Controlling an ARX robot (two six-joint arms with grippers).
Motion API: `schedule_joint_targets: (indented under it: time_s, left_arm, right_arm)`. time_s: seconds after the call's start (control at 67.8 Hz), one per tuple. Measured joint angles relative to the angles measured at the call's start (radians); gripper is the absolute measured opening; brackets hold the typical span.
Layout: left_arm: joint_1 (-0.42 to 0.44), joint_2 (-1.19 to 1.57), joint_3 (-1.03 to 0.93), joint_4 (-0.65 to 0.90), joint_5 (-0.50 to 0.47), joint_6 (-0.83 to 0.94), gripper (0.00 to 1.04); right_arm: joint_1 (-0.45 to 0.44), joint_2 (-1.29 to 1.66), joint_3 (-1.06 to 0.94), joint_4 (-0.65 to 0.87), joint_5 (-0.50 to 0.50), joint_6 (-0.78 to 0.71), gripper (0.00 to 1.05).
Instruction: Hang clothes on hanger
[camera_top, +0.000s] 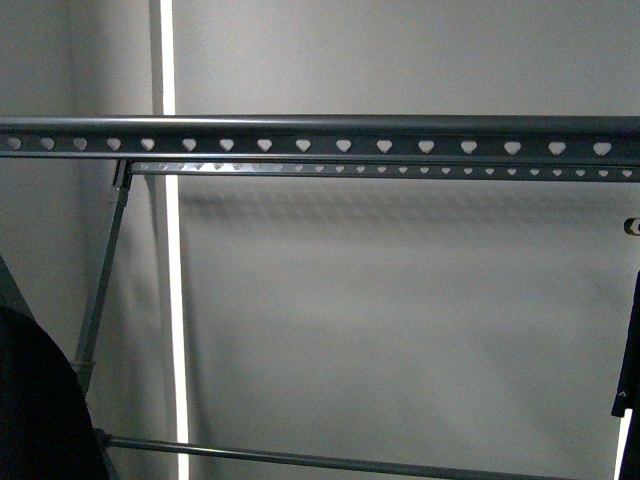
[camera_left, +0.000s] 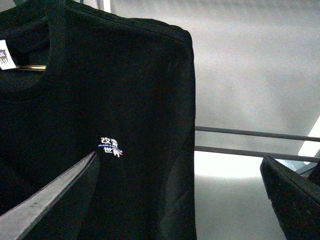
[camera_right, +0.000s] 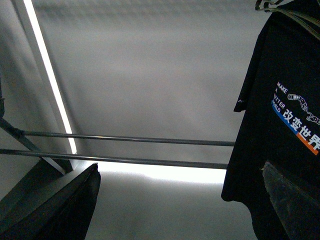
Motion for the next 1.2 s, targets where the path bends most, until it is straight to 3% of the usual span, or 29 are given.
schedule_joint_targets:
  time_s: [0.871, 0.93, 0.974, 1.107, 1.195]
  left_arm:
    - [0.006, 0.004, -0.001, 0.009, 0.023, 0.007, 0.98]
    - [0.041, 0.084, -0.001, 0.177, 0.187, 0.08, 0.98]
    - [0.04, 0.177, 0.003, 0.319, 0.209, 0.097, 0.98]
    - [0.04, 0.586, 0.131, 0.666, 0.063, 0.018, 0.98]
    - [0.056, 0.806, 0.278, 0.699, -0.035, -0.089, 0.98]
  right_arm:
    - [0.0, 0.0, 0.0, 0.0, 0.0, 0.0, 0.97]
    - [0.0, 0.0, 0.0, 0.0, 0.002, 0.0, 0.97]
    - [0.0, 0.0, 0.0, 0.0, -0.002, 0.0, 0.97]
    - [0.0, 0.0, 0.0, 0.0, 0.0, 0.0, 0.97]
    - [0.0, 0.0, 0.0, 0.0, 0.002, 0.0, 0.97]
